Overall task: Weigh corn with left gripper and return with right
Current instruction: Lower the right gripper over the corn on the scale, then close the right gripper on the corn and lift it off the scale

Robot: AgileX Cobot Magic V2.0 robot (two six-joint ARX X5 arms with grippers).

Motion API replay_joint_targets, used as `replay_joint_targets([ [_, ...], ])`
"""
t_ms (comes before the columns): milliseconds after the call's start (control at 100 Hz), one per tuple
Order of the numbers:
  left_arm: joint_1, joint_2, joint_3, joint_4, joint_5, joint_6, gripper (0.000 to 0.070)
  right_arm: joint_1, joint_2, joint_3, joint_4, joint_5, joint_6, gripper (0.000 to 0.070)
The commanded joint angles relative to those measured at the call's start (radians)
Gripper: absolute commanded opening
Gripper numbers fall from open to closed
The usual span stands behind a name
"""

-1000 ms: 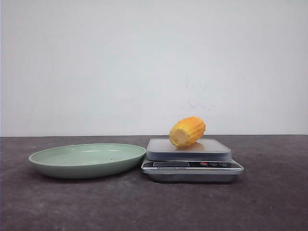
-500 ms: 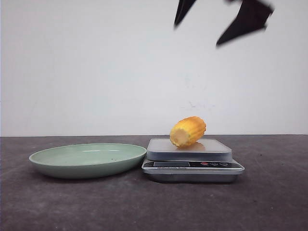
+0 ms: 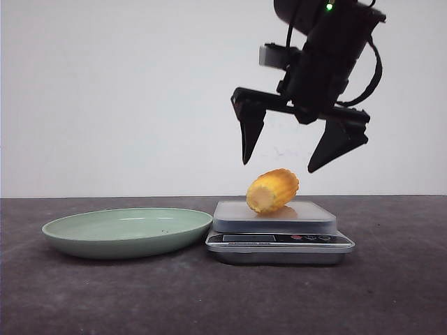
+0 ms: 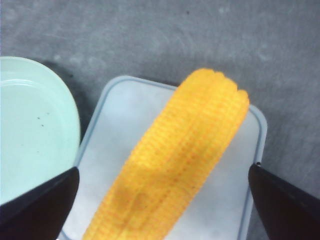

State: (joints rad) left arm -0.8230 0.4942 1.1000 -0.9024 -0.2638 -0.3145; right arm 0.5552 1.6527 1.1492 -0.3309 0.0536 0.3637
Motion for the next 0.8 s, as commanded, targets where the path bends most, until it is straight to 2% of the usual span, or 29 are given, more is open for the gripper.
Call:
replay_joint_targets([
  [0,-0.010,0.001,0.008,0.005,-0.002,0.000,0.0473,0.006,0.036,0.024,0.009,0.003,0.040,0.0687],
  [160,-0.010,0.001,0.008,0.004,-0.002,0.001,0.0473,0.008,0.084,0.024,-0.009,0.000,0.057,0.0684],
  [210,-0.010,0.001,0.008,0.003,-0.002,0.008,0.0473,0.013,0.094,0.024,-0.019,0.001,0.057,0.0663],
  [350,-0.010,0.001,0.008,0.002,-0.003,0.012,0.0473,0.026,0.105,0.024,-0.043,0.010,0.064,0.0445],
  [470,-0.010,0.001,0.008,0.002,-0.021,0.017,0.0473,0.042,0.105,0.024,-0.041,0.041,0.067,0.0310],
  [520,-0.010,0.001,0.008,0.002,-0.028,0.018,0.0473,0.045,0.105,0.024,-0.042,0.045,0.067,0.0206],
  [600,-0.010,0.001,0.008,0.001,-0.028,0.019,0.0473,0.049,0.105,0.024,-0.042,0.045,0.068,0.0000],
  [790,-0.010,0.001,0.008,-0.002,-0.028,0.019,0.0473,0.072,0.080,0.034,-0.038,0.053,0.065,0.0000],
])
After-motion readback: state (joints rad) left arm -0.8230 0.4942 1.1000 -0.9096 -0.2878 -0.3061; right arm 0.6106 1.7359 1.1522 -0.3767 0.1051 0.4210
